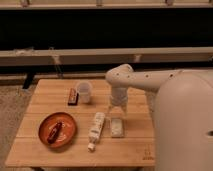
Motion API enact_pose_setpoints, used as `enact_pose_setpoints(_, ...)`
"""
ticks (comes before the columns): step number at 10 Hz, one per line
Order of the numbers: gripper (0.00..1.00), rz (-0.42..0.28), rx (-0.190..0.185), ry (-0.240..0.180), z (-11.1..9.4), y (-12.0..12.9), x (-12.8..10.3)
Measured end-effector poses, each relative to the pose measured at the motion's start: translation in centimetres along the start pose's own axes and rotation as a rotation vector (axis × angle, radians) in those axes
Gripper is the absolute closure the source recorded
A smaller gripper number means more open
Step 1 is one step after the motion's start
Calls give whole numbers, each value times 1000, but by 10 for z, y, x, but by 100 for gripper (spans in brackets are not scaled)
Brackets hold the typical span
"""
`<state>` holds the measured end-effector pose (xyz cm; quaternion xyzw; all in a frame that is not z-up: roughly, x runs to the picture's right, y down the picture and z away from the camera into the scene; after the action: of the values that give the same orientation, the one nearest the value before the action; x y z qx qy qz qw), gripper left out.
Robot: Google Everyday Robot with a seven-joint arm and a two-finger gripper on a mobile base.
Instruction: Place the eraser in the ceramic cup
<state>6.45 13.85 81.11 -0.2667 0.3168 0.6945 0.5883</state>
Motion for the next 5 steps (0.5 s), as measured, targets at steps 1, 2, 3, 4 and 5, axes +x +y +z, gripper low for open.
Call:
enact_pose_setpoints(1,35,-8,7,23,9,-3,6)
enact_pose_setpoints(2,35,-9,10,33,13,-6,8)
enact_pose_setpoints(3,35,-13,12,49,20,-11,12)
enact_pose_setpoints(4,35,-25,9,64,28,-13,16)
enact_pose_setpoints(5,35,-39,2,74,35,-14,20)
